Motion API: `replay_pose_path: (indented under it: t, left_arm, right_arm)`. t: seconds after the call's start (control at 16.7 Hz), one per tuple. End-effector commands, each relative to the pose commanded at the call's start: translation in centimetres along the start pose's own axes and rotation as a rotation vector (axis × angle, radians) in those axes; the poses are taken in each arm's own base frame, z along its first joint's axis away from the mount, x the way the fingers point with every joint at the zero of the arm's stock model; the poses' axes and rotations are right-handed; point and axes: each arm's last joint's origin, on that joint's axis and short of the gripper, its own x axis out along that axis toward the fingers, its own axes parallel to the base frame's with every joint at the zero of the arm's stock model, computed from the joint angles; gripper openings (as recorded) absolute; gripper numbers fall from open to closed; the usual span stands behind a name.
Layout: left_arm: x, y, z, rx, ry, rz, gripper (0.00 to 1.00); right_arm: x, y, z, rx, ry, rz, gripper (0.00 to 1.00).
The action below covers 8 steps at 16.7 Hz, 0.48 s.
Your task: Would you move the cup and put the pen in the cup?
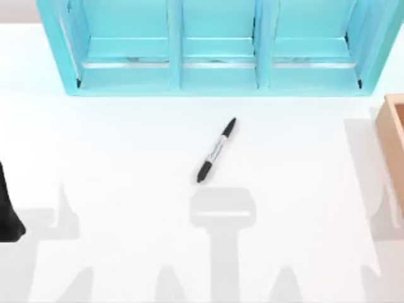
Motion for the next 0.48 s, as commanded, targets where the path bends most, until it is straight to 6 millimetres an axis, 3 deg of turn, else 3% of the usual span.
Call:
replay_pose_path:
  t: [0.24,0.48]
  left_arm:
    - [0.0,0.0,0.0,0.0,0.0,0.0,1.0]
    - [0.0,0.0,0.0,0.0,0.0,0.0,1.0]
  right_arm:
    - [0.0,-0.1,0.5,-0.007,0.028,-0.006,1.0]
    - [0.5,-0.6,3.9,-0.042,0.186,-0.046,1.0]
